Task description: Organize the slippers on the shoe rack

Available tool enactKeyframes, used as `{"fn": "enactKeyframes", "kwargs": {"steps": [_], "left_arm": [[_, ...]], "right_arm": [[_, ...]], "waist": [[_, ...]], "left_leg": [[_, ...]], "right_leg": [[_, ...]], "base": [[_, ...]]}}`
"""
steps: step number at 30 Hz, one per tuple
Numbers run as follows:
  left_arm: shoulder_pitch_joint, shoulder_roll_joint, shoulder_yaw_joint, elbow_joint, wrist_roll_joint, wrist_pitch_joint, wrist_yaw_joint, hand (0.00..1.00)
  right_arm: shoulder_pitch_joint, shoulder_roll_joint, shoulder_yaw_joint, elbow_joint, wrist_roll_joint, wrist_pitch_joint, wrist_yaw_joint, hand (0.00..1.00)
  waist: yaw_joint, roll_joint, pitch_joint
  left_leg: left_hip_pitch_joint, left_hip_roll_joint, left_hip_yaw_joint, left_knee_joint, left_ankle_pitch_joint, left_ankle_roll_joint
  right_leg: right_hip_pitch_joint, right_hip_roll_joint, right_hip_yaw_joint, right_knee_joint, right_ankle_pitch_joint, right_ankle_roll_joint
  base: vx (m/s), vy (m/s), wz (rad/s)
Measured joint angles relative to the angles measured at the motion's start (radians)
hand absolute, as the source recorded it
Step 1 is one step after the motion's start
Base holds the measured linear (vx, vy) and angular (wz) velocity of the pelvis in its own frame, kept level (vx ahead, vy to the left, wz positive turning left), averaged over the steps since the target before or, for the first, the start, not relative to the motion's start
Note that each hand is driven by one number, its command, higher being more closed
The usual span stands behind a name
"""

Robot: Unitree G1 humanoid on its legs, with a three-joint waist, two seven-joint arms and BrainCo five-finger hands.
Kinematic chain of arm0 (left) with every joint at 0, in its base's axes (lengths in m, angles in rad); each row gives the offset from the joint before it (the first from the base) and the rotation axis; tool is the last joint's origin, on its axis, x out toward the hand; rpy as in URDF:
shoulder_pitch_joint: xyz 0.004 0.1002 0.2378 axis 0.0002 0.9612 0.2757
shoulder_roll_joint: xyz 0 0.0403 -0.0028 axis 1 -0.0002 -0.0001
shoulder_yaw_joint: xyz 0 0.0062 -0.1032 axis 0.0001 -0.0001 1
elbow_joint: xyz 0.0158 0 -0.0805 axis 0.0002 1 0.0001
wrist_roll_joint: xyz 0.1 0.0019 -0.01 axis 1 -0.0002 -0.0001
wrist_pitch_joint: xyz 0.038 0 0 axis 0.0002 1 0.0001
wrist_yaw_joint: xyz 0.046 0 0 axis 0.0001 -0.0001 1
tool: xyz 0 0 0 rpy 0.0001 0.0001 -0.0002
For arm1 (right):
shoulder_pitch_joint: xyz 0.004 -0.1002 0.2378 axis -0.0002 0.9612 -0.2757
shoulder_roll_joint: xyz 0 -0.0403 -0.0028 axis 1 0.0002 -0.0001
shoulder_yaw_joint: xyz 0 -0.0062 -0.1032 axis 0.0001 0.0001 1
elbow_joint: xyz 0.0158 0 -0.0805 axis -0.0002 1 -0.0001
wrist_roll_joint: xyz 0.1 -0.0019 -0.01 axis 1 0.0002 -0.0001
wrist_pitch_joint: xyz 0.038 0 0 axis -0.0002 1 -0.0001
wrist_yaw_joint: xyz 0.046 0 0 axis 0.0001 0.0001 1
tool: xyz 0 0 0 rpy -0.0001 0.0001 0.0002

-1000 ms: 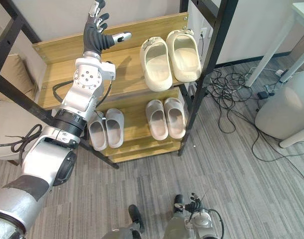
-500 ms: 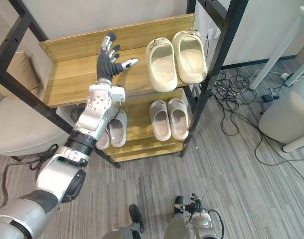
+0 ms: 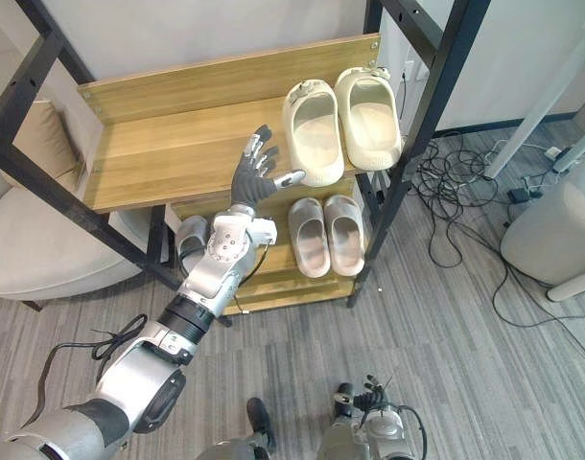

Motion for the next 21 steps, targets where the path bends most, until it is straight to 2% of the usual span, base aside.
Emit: {"fn": "enactKeyframes", "kwargs": {"steps": [6,11,21], "left_arm": [[-0.002,-0.025,-0.001,-0.004,0.009,-0.021,-0.002,0.00],[-0.033,-0.025,-0.010,-0.002,0.009,-0.019,-0.002,0.00],[-0.116,-0.023,-0.008,0.044,-0.011,-0.019,0.026,0.00]], "right_arm": [[-0.002,0.017,-0.001,0.001,0.000,0.003,-0.002,0.00],[-0.014,0.017,-0.001,0.001,-0.001,0.009,-0.002,0.00],[-0.017,0.015,0.000,0.002,0.000,0.008,-0.002,0.00]], "waist": [[0.000,0.000,0.002],[-0.001,-0.003,0.032],[-0.002,-0.004,0.037]], "left_leg": [[0.009,0.014,-0.002,0.001,-0.004,-0.006],[0.023,0.019,-0.003,0.005,-0.007,-0.010],[-0.006,0.015,0.004,0.006,-0.007,-0.010]], "right_leg": [[0.009,0.014,-0.008,0.003,-0.010,0.008],[0.025,0.018,-0.015,0.002,-0.018,0.015],[-0.012,0.009,0.005,0.003,-0.014,0.016]], "base": [[0.04,0.008,0.00],[-0.01,0.007,0.02],[-0.03,0.015,-0.03]]}}
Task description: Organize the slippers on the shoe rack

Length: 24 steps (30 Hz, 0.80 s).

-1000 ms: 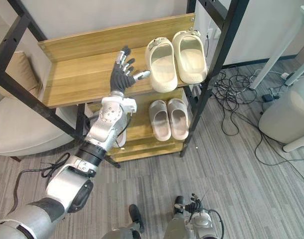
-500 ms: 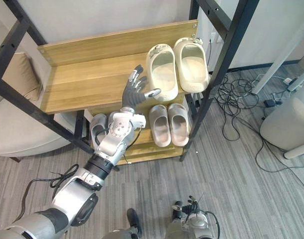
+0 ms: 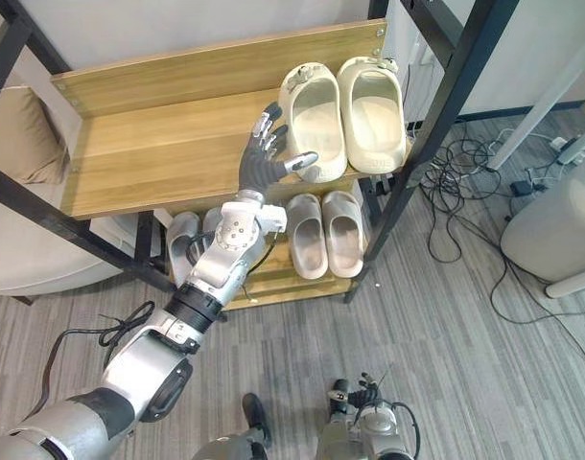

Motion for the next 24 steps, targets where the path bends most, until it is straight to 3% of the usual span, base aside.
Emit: {"fn": "enactKeyframes", "kwargs": {"steps": [12,24], "left_arm": [[-0.047,0.014,0.021,0.006,-0.002,0.010,0.013,0.00],[-0.068,0.130,0.109,0.023,-0.021,0.027,-0.040,0.00]], "right_arm": [[-0.005,0.000,0.000,-0.014,0.000,-0.009,-0.001,0.00],[-0.003,0.001,0.000,-0.041,0.000,-0.009,0.002,0.00]], "waist": [[-0.003,-0.001,0.028],[-0.009,0.007,0.045]], "left_leg": [[0.000,-0.019,0.007,0.000,-0.006,0.010],[0.005,-0.018,0.000,0.000,-0.005,0.010]], "right_leg": [[-0.005,-0.016,0.011,0.000,0.009,0.011],[0.003,-0.011,0.002,0.000,0.008,0.009]], "base": [[-0.02,0.012,-0.03],[0.00,-0.002,0.01]]}}
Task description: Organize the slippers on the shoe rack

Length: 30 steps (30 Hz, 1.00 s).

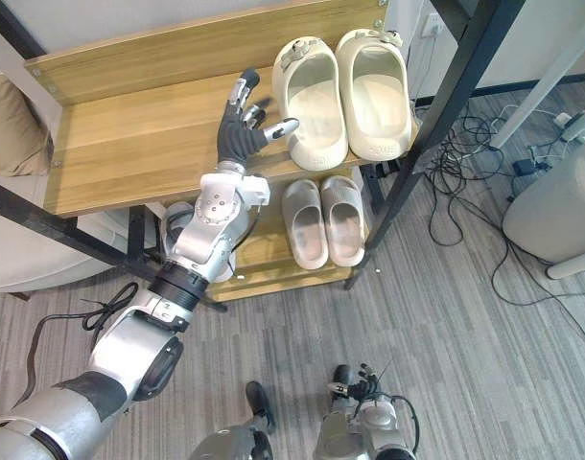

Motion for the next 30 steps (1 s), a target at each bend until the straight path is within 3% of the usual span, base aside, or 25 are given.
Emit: {"fn": "enactKeyframes", "kwargs": {"steps": [5,12,15,20,22,26,27,30], "left_arm": [[0.029,0.076,0.064,0.013,-0.008,0.001,-0.012,0.00],[0.089,0.164,0.138,-0.026,-0.038,0.000,-0.008,0.00],[0.132,0.164,0.133,-0.153,-0.060,-0.004,-0.006,0.00],[0.217,0.134,0.055,-0.453,-0.103,-0.063,-0.033,0.00],[0.250,0.120,0.044,-0.505,-0.120,-0.073,-0.043,0.00],[0.410,0.063,-0.006,-0.663,-0.140,-0.092,-0.085,0.00],[0.469,0.051,-0.018,-0.706,-0.147,-0.093,-0.103,0.00],[0.596,0.029,-0.045,-0.761,-0.157,-0.095,-0.144,0.00]], "right_arm": [[0.002,0.001,0.000,-0.001,0.000,0.001,0.006,0.00],[0.009,-0.004,0.003,0.000,0.000,0.003,0.019,0.00],[0.012,-0.006,0.009,0.002,0.000,0.003,0.020,0.00],[0.019,-0.018,0.019,0.011,0.000,0.013,0.027,0.00],[0.020,-0.023,0.029,0.013,0.000,0.015,0.028,0.00],[0.023,-0.037,0.048,0.026,0.000,0.024,0.029,0.00],[0.031,-0.037,0.053,0.028,0.000,0.027,0.029,0.00],[0.044,-0.039,0.078,0.035,0.000,0.032,0.030,0.00]], "waist": [[0.004,0.007,0.004],[0.032,0.011,0.006],[0.039,0.012,0.005],[0.081,0.020,-0.002],[0.083,0.027,-0.007],[0.095,0.055,-0.042],[0.111,0.060,-0.060],[0.128,0.059,-0.084]], "left_leg": [[0.009,0.002,-0.017,0.000,0.003,0.003],[0.016,0.006,-0.029,0.000,0.003,0.003],[0.012,0.005,-0.051,0.000,0.003,0.003],[0.013,0.000,-0.078,0.000,0.003,0.004],[0.014,-0.003,-0.086,0.000,0.004,0.005],[0.021,-0.008,-0.115,0.000,0.006,0.007],[0.022,-0.008,-0.119,0.000,0.006,0.007],[0.037,-0.008,-0.144,0.000,0.006,0.008]], "right_leg": [[0.019,0.006,-0.020,0.000,-0.009,-0.012],[0.034,0.010,-0.035,0.000,-0.017,-0.010],[0.041,0.005,-0.052,0.000,-0.019,-0.008],[0.058,0.000,-0.076,0.000,-0.020,-0.007],[0.064,-0.002,-0.083,0.000,-0.022,-0.004],[0.089,-0.007,-0.111,0.000,-0.033,0.007],[0.093,-0.007,-0.115,0.000,-0.034,0.007],[0.122,-0.007,-0.141,0.000,-0.042,0.008]], "base": [[-0.01,-0.002,0.09],[-0.02,0.002,0.07],[-0.01,0.008,0.20],[-0.02,0.018,0.14],[-0.02,0.008,0.20],[-0.02,0.012,0.21],[-0.02,0.009,0.08],[-0.02,-0.003,0.21]]}}
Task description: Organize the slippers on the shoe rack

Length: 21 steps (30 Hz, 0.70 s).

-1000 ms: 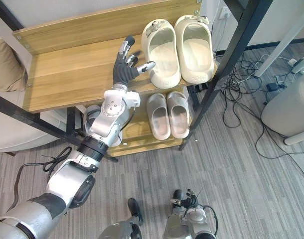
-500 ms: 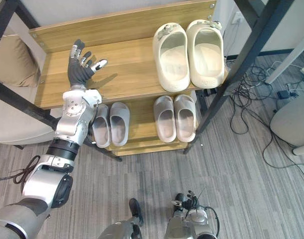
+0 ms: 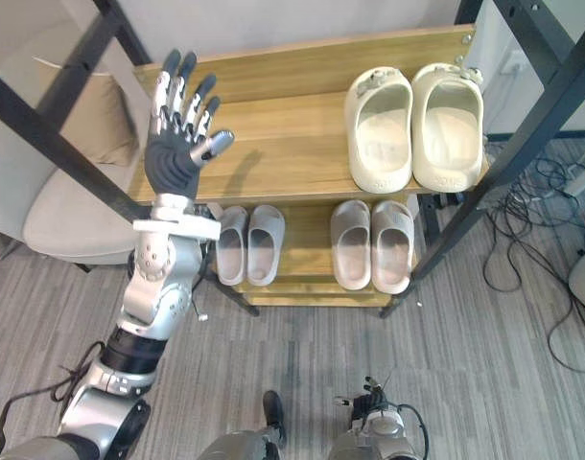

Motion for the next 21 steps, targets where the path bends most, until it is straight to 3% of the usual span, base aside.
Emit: {"fn": "enactKeyframes", "kwargs": {"steps": [6,10,13,17,21], "left_arm": [[0.296,-0.006,-0.018,0.031,-0.035,0.009,-0.085,0.00],[0.470,-0.004,-0.015,0.213,-0.046,0.048,-0.132,0.00],[0.557,-0.004,-0.015,0.382,-0.031,0.079,-0.152,0.00],[0.581,-0.008,0.009,0.651,0.090,0.098,-0.155,0.00],[0.577,-0.026,0.112,0.914,0.247,0.105,-0.145,0.00]], "right_arm": [[0.014,0.018,0.035,0.009,-0.004,0.005,0.006,0.00],[0.016,0.048,0.041,0.010,-0.007,0.006,0.006,0.00],[0.019,0.058,0.051,0.011,-0.008,0.006,0.006,0.00],[0.040,0.059,0.051,0.012,-0.010,0.001,0.004,0.00],[0.049,0.060,0.048,0.017,-0.011,-0.009,0.003,0.00]], "waist": [[0.020,-0.022,-0.031],[0.060,-0.060,-0.054],[0.064,-0.079,-0.064],[0.064,-0.101,-0.069],[0.064,-0.126,-0.080]], "left_leg": [[0.039,-0.003,-0.038,-0.001,0.002,0.002],[0.046,0.009,-0.045,-0.002,0.000,0.000],[0.049,0.009,-0.050,-0.004,0.001,0.000],[0.067,0.005,-0.064,-0.006,-0.001,-0.001],[0.071,0.006,-0.066,-0.006,-0.004,-0.006]], "right_leg": [[0.062,0.002,-0.043,0.000,-0.016,0.005],[0.074,0.014,-0.053,0.000,-0.024,0.001],[0.080,0.015,-0.057,-0.001,-0.031,-0.002],[0.103,0.013,-0.076,-0.001,-0.042,0.006],[0.107,0.013,-0.078,-0.001,-0.046,0.006]], "base": [[-0.01,-0.005,0.23],[-0.02,-0.021,0.07],[-0.02,-0.014,0.05],[-0.02,-0.004,0.09],[0.00,-0.005,0.03]]}}
